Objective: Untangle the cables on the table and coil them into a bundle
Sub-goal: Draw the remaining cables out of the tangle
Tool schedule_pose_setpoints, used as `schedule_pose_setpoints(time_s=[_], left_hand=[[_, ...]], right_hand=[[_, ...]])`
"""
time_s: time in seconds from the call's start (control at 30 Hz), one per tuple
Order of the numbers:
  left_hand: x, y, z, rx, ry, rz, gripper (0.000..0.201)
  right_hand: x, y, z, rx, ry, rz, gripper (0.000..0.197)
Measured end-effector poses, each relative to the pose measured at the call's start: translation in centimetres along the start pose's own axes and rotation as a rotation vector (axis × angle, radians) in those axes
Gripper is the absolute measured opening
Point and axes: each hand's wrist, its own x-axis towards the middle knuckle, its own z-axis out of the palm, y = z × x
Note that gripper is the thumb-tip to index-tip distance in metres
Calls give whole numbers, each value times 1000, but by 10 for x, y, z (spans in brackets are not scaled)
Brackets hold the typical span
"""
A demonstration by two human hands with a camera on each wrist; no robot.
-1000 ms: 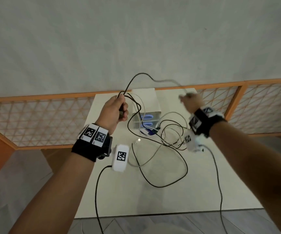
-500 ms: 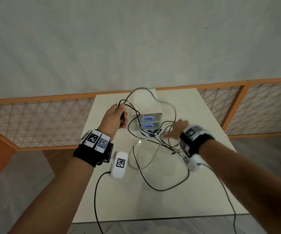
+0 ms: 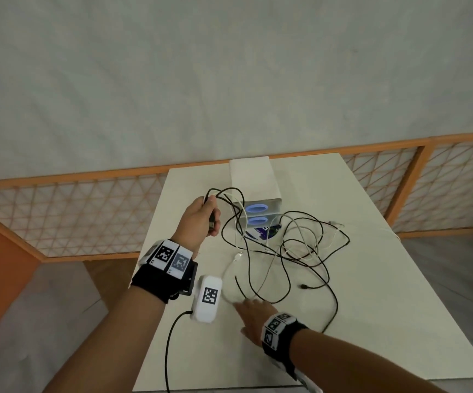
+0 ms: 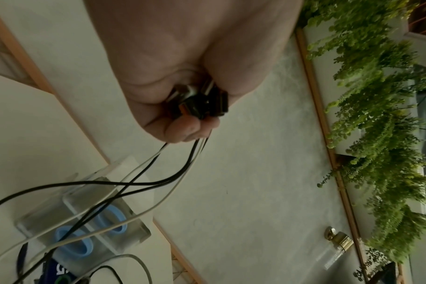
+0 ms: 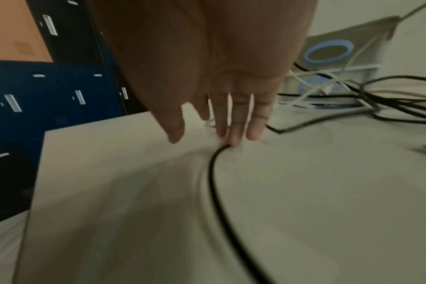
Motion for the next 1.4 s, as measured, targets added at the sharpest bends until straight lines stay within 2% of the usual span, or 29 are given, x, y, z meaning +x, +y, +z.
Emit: schedule_pose_setpoints(time_s=[0.07,0.17,0.23,0.33,0.43,0.5,0.63,0.73,0.93,1.1,1.27,1.4], left_hand=[[0,-3,-1,5,1,2,29],[-1,-6,-1,6,-7,-8,29],[-2,-6,1,9,-17,-11,29],[-3,-4,3,19,-32,1,30],[-4,-5,4,35,-41,10,30],[-5,-8,3,43,-45,6,29],[-7,-14,2,38,-63,14,28],[-7,-20,0,42,-109,30,26],[-11,-26,2,14,-157,-5,23],[-19,-28,7,-12,-219,-44,23],[-32,-22,17,-133,-263,-76,21],[-41,-24,22,-322,-222,-179,26]], right_hand=[[-4,9,4,41,-14,70,67],[-9,17,2,108,-161,162,65],[-9,16,-3,40,-188,166,59],[-10,10,-7,-197,-29,9,34],[-13,11,-8,-259,57,-135,25],[-20,12,-12,-134,94,-163,25],[-29,14,-48,310,239,-52,23],[-30,21,-78,516,318,-13,25],[-63,25,-137,777,368,-128,21],[-85,18,-183,1102,584,-242,15],[-81,26,-207,1375,727,-101,21],[-74,34,-207,1365,829,7,24]])
